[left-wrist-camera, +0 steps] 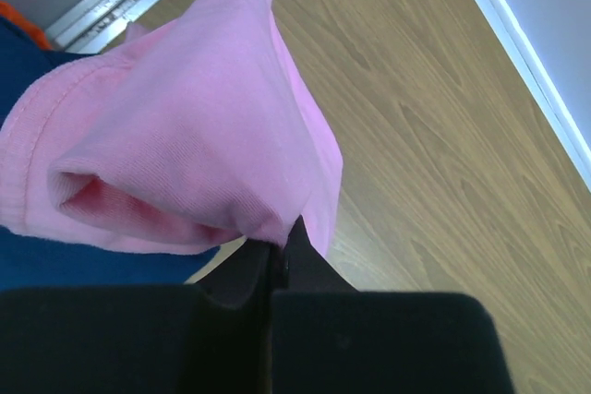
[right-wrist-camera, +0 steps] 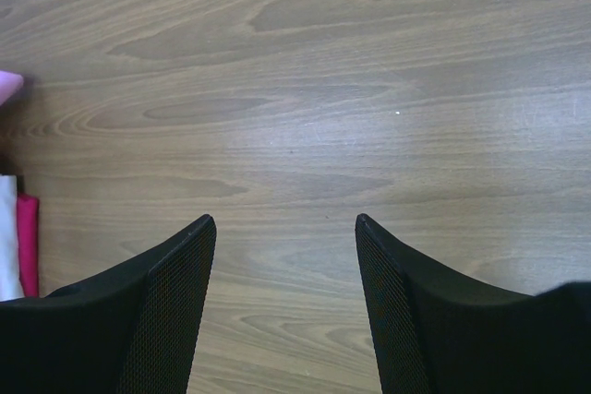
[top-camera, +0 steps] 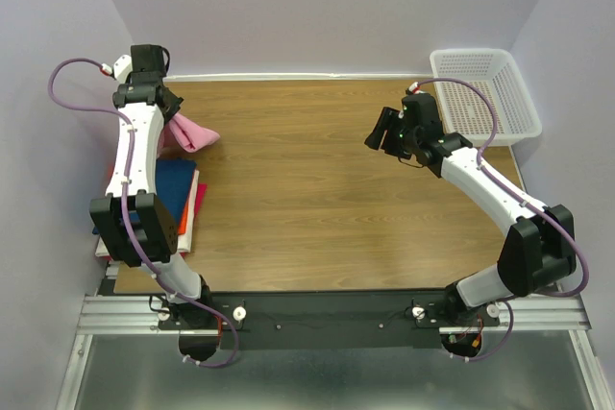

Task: Fold and stack the t-shirts
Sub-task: Neatly place the folded tshirt to the corner

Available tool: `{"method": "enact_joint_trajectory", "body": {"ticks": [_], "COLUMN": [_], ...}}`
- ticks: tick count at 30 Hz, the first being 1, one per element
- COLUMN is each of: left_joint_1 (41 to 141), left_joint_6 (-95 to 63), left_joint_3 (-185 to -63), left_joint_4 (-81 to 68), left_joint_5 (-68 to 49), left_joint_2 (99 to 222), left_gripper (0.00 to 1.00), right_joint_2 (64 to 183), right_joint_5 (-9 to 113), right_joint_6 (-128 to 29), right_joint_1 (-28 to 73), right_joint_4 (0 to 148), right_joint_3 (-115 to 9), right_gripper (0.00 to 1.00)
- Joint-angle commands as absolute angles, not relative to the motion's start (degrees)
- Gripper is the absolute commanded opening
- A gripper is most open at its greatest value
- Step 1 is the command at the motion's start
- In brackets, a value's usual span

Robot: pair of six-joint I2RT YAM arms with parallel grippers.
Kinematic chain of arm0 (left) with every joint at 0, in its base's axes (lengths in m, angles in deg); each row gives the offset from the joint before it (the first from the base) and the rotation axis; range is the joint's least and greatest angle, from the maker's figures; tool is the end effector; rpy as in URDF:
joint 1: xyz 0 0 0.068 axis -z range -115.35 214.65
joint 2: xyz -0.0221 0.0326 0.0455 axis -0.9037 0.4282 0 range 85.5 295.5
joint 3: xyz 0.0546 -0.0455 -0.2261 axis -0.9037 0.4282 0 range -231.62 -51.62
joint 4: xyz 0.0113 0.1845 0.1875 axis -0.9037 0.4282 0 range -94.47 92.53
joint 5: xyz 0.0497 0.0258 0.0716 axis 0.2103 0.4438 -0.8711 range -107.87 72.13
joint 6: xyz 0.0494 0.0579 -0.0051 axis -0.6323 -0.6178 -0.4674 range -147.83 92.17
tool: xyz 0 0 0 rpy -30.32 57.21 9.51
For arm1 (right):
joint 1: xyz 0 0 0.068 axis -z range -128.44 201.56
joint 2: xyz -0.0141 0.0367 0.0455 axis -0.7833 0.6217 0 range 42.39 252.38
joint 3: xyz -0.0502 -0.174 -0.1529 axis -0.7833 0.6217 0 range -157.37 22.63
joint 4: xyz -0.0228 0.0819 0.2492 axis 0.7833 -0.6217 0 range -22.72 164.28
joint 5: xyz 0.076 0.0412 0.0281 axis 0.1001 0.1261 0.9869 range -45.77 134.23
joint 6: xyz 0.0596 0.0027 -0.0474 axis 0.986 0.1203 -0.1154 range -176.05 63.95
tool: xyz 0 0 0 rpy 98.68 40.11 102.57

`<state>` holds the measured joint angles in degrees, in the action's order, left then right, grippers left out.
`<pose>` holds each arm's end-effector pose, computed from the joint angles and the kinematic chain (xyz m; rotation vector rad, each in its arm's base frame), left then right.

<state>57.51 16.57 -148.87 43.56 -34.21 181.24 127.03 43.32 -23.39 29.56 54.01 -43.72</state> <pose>0.3763 0.0654 0.3069 -1.1366 2.0466 0.0202 0.3346 0.1340 0.2324 0.2217 2.2804 0.4905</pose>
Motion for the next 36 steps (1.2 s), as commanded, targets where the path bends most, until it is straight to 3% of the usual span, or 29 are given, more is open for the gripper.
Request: {"method": "enact_joint_trajectory", "body": {"ticks": [1,36], "left_joint_1": [55.8,50.8], "left_joint_6": [13.2,8.2], "left_joint_3": [-151.8,-142.8], "left_joint_4": [44.3,44.7], "left_joint_5": [-36.2,-42.9], "left_joint_2": [178.2,160.6], "left_gripper": [0.0,0.0], "right_joint_2": [126.6,126.0], "right_joint_5": [45.5,46.5], "right_joint_6": [-22.7,-23.0], "right_joint_1": [29.5,29.5], "right_joint_4": [52.7,47.7], "right_joint_3": [-43.8,-48.5], "right_gripper": [0.69,0.7]}}
